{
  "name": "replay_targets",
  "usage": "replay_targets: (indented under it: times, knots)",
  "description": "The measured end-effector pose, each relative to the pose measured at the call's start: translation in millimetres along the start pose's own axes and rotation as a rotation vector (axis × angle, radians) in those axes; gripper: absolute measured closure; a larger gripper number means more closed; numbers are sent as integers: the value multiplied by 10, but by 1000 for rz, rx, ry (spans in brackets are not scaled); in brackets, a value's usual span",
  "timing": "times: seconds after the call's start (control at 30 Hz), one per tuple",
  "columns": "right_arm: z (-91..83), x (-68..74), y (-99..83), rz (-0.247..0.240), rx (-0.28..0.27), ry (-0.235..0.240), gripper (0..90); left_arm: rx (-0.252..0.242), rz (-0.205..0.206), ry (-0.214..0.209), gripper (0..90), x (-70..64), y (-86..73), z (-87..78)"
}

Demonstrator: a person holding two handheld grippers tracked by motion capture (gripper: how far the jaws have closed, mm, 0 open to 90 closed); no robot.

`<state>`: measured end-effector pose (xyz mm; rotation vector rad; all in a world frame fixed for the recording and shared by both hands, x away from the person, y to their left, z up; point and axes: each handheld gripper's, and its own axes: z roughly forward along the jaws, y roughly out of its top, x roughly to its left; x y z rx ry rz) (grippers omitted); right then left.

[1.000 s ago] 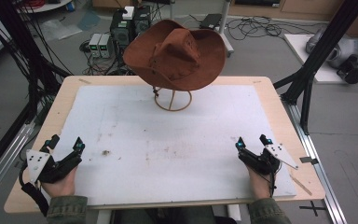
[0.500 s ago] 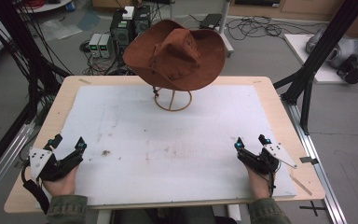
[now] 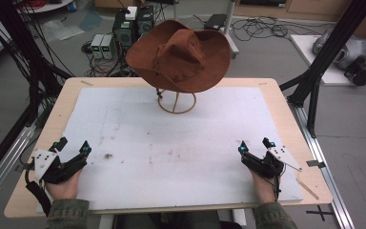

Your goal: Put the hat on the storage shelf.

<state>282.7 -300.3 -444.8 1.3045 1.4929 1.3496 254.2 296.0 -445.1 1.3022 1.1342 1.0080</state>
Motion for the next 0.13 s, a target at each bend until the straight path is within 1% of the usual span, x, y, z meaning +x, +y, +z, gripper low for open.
replay_targets:
  times: [0.13]
  knots:
    - [-9,-5,1,-5,-6,-4,114,8,2,-16,218,-16,-11,18]
